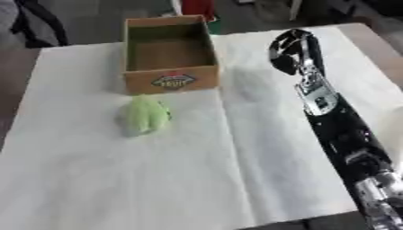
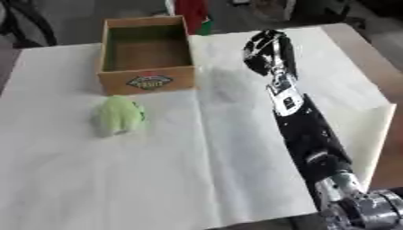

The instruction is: Pick up objects on the table and place them in the box.

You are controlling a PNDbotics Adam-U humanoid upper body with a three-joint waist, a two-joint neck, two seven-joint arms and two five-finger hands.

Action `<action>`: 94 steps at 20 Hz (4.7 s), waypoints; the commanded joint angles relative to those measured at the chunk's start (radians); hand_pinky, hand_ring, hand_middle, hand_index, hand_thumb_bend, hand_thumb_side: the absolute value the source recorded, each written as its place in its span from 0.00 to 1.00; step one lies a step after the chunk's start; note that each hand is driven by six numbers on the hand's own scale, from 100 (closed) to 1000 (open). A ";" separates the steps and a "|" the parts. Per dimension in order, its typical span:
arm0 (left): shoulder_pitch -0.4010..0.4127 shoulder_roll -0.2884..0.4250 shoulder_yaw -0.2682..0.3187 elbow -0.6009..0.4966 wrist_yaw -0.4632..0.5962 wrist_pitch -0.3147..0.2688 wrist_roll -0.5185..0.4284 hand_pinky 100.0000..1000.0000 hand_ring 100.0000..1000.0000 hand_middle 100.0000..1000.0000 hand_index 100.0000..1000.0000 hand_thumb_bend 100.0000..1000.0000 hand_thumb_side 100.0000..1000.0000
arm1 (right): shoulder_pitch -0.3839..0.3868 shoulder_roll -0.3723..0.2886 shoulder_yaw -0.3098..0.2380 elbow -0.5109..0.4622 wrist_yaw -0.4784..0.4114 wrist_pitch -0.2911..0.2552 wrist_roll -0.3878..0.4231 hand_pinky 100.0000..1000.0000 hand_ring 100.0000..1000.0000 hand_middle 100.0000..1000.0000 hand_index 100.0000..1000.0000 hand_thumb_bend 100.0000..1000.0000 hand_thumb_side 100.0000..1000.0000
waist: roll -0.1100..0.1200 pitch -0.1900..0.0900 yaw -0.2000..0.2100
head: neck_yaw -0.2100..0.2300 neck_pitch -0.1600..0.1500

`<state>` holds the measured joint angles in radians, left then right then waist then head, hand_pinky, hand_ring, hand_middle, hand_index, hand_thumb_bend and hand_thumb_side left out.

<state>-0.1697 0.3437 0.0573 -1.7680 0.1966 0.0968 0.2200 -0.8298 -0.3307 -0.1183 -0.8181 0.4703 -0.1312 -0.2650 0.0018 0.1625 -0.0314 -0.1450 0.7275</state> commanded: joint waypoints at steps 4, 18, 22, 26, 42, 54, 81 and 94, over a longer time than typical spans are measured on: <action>-0.043 0.054 -0.026 -0.016 -0.035 0.003 -0.024 0.73 0.63 0.58 0.55 0.06 0.38 | 0.046 -0.121 0.027 -0.088 -0.116 -0.037 0.046 0.58 0.45 0.40 0.56 0.00 0.00 | -0.005 -0.019 -0.007 | 0.014 0.002; -0.297 0.224 -0.238 0.069 -0.347 0.033 -0.235 0.71 0.64 0.61 0.60 0.19 0.22 | 0.150 -0.162 0.029 -0.184 -0.224 -0.051 0.061 0.59 0.45 0.40 0.56 0.00 0.00 | -0.004 -0.033 -0.046 | 0.037 0.017; -0.401 0.241 -0.317 0.147 -0.447 0.014 -0.346 0.70 0.67 0.64 0.64 0.31 0.22 | 0.154 -0.154 0.031 -0.192 -0.226 -0.051 0.062 0.59 0.45 0.40 0.56 0.00 0.00 | -0.004 -0.037 -0.059 | 0.045 0.020; -0.501 0.218 -0.388 0.249 -0.559 -0.006 -0.430 0.71 0.70 0.68 0.70 0.44 0.23 | 0.152 -0.145 0.035 -0.197 -0.225 -0.052 0.066 0.59 0.45 0.40 0.56 0.00 0.00 | -0.004 -0.040 -0.074 | 0.052 0.024; -0.578 0.101 -0.486 0.466 -0.847 -0.117 -0.597 0.68 0.67 0.68 0.72 0.57 0.17 | 0.151 -0.129 0.032 -0.205 -0.223 -0.051 0.062 0.59 0.45 0.39 0.56 0.00 0.00 | -0.011 -0.040 -0.101 | 0.057 0.032; -0.554 0.040 -0.487 0.566 -1.084 -0.127 -0.458 0.69 0.70 0.73 0.80 0.58 0.06 | 0.155 -0.126 0.033 -0.203 -0.233 -0.055 0.064 0.58 0.45 0.39 0.56 0.00 0.00 | -0.012 -0.034 -0.108 | 0.053 0.029; -0.750 0.053 -0.300 0.611 -0.929 0.022 -0.309 0.59 0.49 0.46 0.52 0.25 0.00 | 0.140 -0.093 0.056 -0.207 -0.232 -0.062 0.086 0.58 0.45 0.39 0.56 0.00 0.00 | 0.005 -0.038 -0.189 | 0.095 0.008; -0.815 -0.007 -0.108 0.934 -1.123 0.092 0.002 0.68 0.65 0.63 0.67 0.33 0.00 | 0.061 -0.014 0.109 -0.202 -0.201 -0.078 0.151 0.59 0.45 0.39 0.56 0.00 0.00 | 0.023 -0.007 -0.365 | 0.268 -0.065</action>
<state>-0.9551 0.3087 -0.0740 -0.8385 -0.9157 0.1770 0.1933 -0.7447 -0.3302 -0.0107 -1.0016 0.2620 -0.2063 -0.1190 0.0293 0.1703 -0.3996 0.1069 0.6774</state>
